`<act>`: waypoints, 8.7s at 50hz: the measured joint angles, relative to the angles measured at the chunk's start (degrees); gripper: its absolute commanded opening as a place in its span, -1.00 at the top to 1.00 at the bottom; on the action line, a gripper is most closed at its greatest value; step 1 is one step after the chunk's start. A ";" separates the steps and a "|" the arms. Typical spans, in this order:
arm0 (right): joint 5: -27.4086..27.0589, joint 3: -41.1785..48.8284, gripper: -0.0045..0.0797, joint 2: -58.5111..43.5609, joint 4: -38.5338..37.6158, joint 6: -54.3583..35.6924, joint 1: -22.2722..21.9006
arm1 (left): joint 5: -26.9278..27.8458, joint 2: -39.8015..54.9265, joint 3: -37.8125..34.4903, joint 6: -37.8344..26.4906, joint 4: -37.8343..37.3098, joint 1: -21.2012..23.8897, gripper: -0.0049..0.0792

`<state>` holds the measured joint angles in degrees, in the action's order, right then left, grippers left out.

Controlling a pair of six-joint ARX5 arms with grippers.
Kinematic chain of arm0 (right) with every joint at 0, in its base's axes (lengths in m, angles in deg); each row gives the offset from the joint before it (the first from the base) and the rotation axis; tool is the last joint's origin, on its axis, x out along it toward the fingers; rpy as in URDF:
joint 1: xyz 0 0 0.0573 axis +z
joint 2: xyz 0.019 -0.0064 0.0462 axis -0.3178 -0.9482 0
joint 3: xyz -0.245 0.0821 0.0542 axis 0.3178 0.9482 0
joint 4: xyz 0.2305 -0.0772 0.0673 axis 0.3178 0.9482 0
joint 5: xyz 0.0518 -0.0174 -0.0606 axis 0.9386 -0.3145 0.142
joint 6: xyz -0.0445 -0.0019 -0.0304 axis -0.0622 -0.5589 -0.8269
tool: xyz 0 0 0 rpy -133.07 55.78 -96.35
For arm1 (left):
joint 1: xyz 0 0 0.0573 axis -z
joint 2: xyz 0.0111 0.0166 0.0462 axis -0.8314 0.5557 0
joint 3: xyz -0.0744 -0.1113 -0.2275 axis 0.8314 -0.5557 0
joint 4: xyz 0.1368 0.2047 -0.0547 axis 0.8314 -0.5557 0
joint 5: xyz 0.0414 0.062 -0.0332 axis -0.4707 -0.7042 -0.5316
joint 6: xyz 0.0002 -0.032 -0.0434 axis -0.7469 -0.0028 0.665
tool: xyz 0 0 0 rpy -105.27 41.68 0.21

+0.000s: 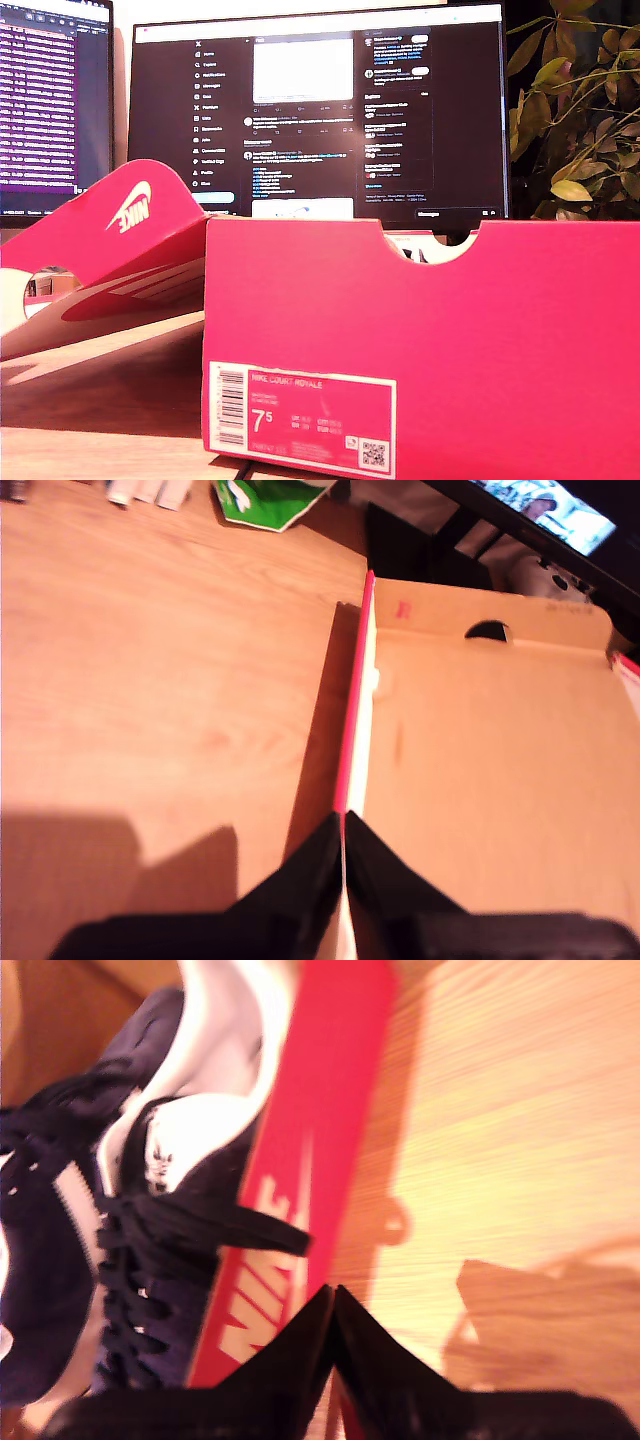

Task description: Close the red shoebox by pushing the lid with your left arm and holding the box in place with your right arm

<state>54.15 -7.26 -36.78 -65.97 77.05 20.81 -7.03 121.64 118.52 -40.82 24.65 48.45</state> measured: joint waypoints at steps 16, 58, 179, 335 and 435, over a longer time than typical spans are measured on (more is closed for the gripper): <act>2.29 0.00 0.92 -3.45 -4.02 -1.22 0.66 | 9.18 18.93 5.77 -3.04 -2.80 -1.79 0.93; 5.86 0.00 0.92 -11.06 -8.44 -1.18 5.33 | 25.49 33.31 8.46 -8.07 -8.24 -1.84 0.93; -0.61 -15.21 0.92 -7.52 0.55 -9.20 -0.98 | 37.27 10.36 27.69 4.79 -2.97 24.04 0.93; -18.71 -16.81 0.92 12.79 0.63 -22.40 -1.36 | 10.80 7.52 21.03 -34.47 -12.48 6.51 0.93; -21.53 2.54 0.92 48.15 3.23 -13.42 0.57 | -19.80 -50.75 -17.14 -9.49 -0.63 15.65 0.93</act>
<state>32.62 -4.72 11.37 -62.74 63.63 21.38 -26.83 70.89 101.39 -50.30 24.01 64.10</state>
